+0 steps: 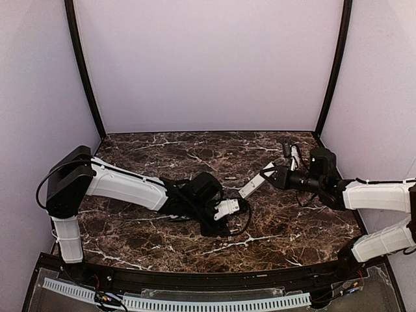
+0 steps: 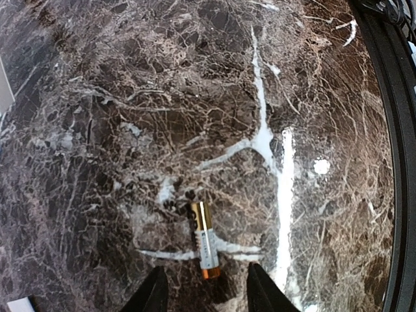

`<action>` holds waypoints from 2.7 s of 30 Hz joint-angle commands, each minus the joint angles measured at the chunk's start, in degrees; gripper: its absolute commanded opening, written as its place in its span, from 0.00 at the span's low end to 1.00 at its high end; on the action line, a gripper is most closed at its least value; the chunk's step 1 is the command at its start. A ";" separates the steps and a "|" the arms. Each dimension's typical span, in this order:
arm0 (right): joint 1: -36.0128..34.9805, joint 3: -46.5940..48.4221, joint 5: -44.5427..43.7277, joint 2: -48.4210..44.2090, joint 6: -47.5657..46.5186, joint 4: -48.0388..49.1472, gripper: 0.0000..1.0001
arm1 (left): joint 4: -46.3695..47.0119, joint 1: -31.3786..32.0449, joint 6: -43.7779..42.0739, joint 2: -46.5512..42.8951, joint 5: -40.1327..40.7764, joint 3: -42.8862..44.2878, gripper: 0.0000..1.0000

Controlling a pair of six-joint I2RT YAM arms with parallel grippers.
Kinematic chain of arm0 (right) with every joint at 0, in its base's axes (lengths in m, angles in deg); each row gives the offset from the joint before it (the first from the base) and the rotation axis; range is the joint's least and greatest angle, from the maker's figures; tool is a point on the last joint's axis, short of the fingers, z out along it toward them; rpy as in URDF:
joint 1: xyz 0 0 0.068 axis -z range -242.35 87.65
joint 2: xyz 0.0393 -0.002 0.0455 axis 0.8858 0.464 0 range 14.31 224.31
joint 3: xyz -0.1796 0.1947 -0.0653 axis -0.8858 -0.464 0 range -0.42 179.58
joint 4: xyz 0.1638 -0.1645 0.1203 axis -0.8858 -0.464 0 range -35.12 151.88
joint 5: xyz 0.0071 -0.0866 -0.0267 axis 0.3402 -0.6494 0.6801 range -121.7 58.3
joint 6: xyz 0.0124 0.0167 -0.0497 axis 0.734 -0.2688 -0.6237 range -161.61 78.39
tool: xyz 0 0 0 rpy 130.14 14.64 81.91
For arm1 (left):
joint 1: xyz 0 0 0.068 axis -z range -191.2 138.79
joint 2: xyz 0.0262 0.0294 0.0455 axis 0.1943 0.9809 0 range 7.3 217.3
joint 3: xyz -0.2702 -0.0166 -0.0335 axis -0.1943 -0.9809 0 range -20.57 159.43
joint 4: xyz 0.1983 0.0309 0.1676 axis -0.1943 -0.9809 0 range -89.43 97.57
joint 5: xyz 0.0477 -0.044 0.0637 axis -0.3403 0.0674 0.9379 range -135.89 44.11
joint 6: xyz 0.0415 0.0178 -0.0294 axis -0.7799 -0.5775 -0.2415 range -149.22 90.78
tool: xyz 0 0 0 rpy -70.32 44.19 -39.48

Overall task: Load the batteries into the remote control
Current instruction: Pick up the battery from the center of the board, then place the remote control without batteries at the center of the board.

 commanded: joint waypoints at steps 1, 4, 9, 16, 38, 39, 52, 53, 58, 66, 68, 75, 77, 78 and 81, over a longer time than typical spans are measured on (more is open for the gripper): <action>1.80 -1.60 4.84 -2.31 2.03 -0.20 0.00 | -4.57 0.50 0.59 2.88 -2.23 3.71 0.39; 2.73 -2.18 6.19 -3.26 2.53 -0.23 0.00 | -6.79 0.63 -0.08 4.60 -1.57 5.75 0.37; 4.06 -2.59 8.47 -3.73 2.86 -0.63 0.00 | -9.41 1.48 -1.58 6.78 0.73 7.74 0.20; 4.54 -3.28 11.08 -3.18 3.93 1.29 0.00 | -17.71 3.07 -3.22 7.93 5.15 11.38 0.04; -2.84 -7.20 16.53 14.31 23.25 27.73 0.00 | -20.98 -2.82 15.12 -11.15 -2.99 7.80 0.00; -3.42 -7.33 16.19 15.35 23.85 28.87 0.00 | -21.85 -2.84 15.79 -10.80 -2.52 7.95 0.00; -9.37 -7.00 11.95 27.30 30.37 40.11 0.00 | -24.46 -2.89 21.51 -7.26 -2.92 7.34 0.00; -9.54 -7.00 11.57 27.55 30.36 39.98 0.00 | -24.61 -2.88 21.57 -6.51 -3.08 7.48 0.01; -10.18 -7.00 10.24 29.87 30.84 40.70 0.00 | -24.39 -2.86 23.06 -4.34 -3.91 7.40 0.00; -10.82 -7.31 9.89 33.28 32.29 43.37 0.06 | -22.85 -2.86 24.30 -2.38 -3.94 7.04 0.00; -10.93 -7.63 9.61 32.43 32.03 41.48 0.18 | -22.97 -2.91 24.33 -2.54 -3.42 7.22 0.00; -11.67 -8.56 5.87 22.73 27.77 25.16 0.43 | -23.72 -3.83 23.63 -4.43 -2.48 6.94 0.00; -11.93 -8.82 5.08 19.93 26.44 20.40 0.52 | -23.91 -4.14 23.26 -5.02 -2.15 6.61 0.00; -11.91 -8.99 5.15 18.76 26.04 18.52 0.56 | -23.98 -4.21 23.06 -5.25 -2.25 6.53 0.01; -11.86 -9.81 5.33 15.10 24.71 12.94 0.82 | -24.29 -4.36 22.40 -5.86 -2.77 6.46 0.00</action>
